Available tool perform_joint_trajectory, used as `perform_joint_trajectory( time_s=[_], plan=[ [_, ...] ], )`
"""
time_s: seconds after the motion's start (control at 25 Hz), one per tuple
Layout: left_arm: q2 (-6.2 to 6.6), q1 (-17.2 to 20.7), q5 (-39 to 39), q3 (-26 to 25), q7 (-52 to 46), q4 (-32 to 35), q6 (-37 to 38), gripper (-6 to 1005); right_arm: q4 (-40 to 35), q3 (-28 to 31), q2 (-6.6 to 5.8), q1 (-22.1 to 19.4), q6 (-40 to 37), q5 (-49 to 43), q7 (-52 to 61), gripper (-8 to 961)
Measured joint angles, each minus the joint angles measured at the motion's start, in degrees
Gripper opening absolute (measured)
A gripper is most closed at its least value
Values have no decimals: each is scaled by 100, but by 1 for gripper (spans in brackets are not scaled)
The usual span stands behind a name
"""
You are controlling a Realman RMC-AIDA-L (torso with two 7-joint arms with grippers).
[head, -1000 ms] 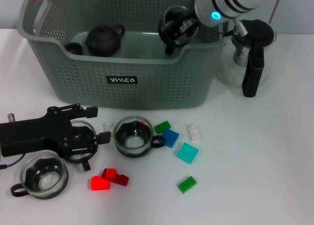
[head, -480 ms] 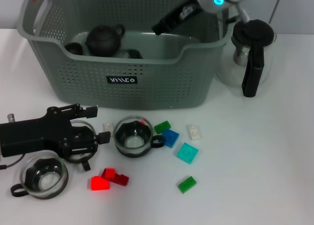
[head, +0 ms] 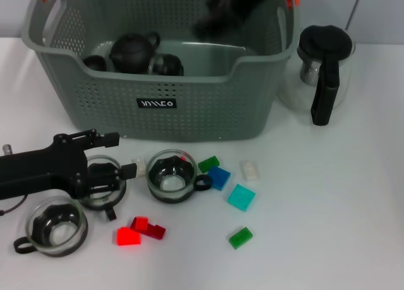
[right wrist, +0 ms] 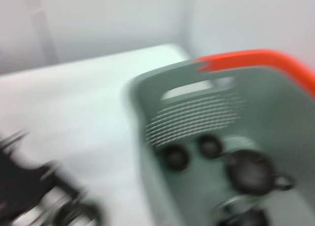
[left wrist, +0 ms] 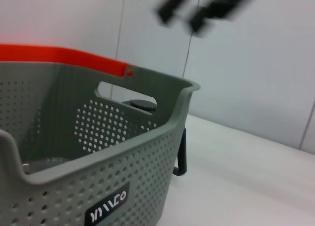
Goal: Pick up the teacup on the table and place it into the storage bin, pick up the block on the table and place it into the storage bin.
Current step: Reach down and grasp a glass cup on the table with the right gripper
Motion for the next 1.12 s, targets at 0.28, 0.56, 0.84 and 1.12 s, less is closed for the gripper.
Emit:
perform_joint_trajectory(
  time_s=[0.28,0.56,0.84,1.12],
  plan=[
    [11,14,0,-24,-18,10,-20,778,-92,-703,148,-332,-1005,48,-613,519],
    [34,14,0,-28,-25,4,-23,777,-77,-2468,171,-928,-68,78,-1091,518],
    [14,14,1,-27,-29,23,-31,777,345,-3539,207,-893,809,319,-1095,518],
    [13,31,1,-29,-29,27,-32,778,1090,-4039,226,-727,1789,693,-1276,518]
  ],
)
